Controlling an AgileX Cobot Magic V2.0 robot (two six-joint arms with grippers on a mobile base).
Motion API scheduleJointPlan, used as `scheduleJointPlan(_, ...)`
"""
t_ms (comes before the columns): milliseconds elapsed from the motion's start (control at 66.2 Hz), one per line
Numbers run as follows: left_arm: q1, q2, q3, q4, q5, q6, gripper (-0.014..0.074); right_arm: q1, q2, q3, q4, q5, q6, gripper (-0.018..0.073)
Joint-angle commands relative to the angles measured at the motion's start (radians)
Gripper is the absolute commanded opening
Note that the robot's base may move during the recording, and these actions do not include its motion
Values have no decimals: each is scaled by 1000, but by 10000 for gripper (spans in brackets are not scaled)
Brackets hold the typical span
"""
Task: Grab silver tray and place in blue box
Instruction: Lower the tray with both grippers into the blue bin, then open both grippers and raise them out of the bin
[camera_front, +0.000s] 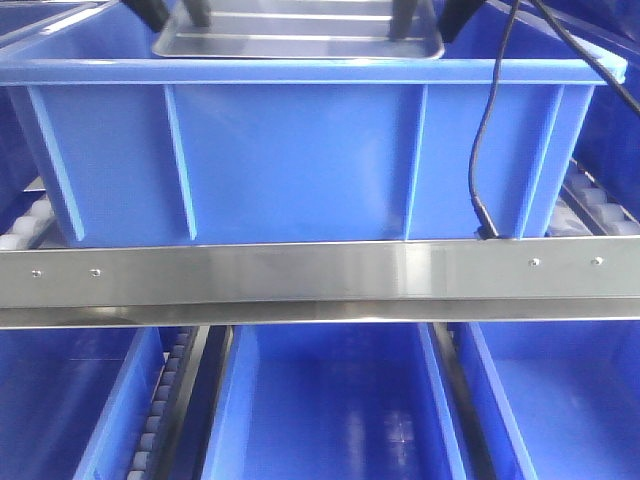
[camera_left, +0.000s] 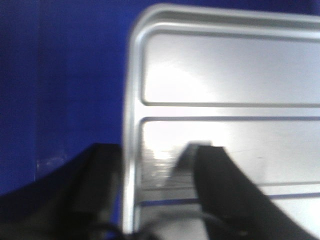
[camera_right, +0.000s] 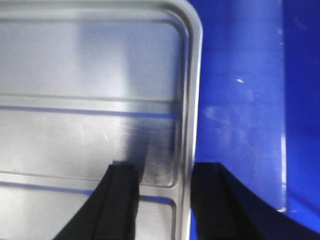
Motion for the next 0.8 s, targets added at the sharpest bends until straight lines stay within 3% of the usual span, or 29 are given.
scheduleJointPlan(0,-7,-50,-38,13,-59,-1,404,1,-57,-42,12,-103,-5,376)
scheduleJointPlan(106,-5,-47,-38,77,-44,-2,388,-12,-57,-42,12,-103,-5,376)
scheduleJointPlan(408,23,-47,-38,67,-36,-19,378,-22,-57,-42,12,-107,-5,372)
scheduleJointPlan(499,23,-47,-38,62,-36,-19,247,-22,-57,-42,12,-110,-5,321)
scheduleJointPlan(605,23,-47,-38,52,-36,-19,-3,-22,-57,-42,12,-107,-5,123)
scheduleJointPlan(650,23,-47,-38,54,-36,-19,24,-22,-57,-42,12,-109,-5,34)
scheduleJointPlan(786,23,-46,-38,54,-40,-19,11,-22,-57,-42,12,-142,-5,66)
